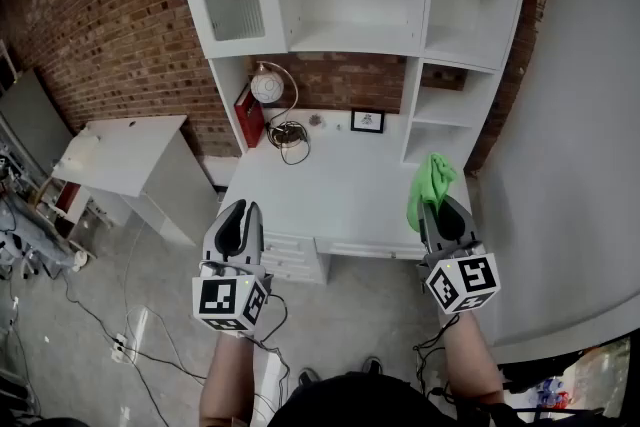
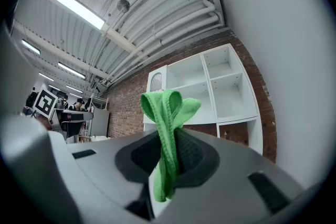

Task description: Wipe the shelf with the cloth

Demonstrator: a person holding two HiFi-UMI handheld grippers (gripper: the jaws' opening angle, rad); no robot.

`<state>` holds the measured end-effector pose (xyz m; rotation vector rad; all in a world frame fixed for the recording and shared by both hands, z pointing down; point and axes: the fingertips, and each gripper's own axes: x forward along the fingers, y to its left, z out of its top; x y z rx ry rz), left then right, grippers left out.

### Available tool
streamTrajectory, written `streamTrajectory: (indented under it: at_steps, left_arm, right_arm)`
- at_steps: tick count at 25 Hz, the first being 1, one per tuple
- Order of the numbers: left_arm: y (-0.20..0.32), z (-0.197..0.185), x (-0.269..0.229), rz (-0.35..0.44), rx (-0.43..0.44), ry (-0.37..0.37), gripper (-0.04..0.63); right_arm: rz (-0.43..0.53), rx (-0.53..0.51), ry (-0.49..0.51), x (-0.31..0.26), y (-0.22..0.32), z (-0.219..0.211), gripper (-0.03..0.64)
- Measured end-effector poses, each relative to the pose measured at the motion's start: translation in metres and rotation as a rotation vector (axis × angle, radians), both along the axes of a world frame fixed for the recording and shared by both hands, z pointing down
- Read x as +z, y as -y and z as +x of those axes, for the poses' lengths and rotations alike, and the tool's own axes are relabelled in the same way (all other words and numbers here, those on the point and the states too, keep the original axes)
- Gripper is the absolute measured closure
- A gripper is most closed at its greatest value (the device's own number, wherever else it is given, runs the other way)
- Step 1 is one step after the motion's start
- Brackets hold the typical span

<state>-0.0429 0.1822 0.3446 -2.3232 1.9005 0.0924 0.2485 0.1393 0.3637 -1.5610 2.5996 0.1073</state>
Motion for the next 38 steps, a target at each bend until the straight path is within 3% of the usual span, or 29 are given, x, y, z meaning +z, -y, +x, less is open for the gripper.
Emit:
streamTrajectory:
  at_steps: [7,14,20,25,31,38]
  left_arm:
    - [0.008,0.013,0.005,-0.006,-0.017,0.004,0.531]
    - [0.012,0.036,-0.001,0.004,-0.047,0.0,0.531]
    - [0.003,0.043,0.0,-0.002,-0.105,0.002,0.532]
    - [0.014,0.038,0.002,-0.022,-0.131,0.049,0.531]
    - [0.047,0.025,0.005,-0.021,-0.116,-0.004,0.532]
    - [0.111,-0.005,0.01,-0.019,-0.064,-0.044,0.531]
  right_arm:
    - [-0.005,-0.005,0.003,0.005,0.007,0.018,0.566]
    - [-0.012,-0.047,0.067,0.004,0.017,0.04,0.563]
    - [-0.014,-0.089,0.04,0.006,0.035,0.049,0.561]
    - [-0.009,-0.107,0.021,0.009,0.053,0.041,0.56]
    - [-0.029,-0.112,0.011,0.017,0.076,0.034,0.561]
    - [-0.05,-0.037,-0.001,0.02,0.118,0.019,0.561]
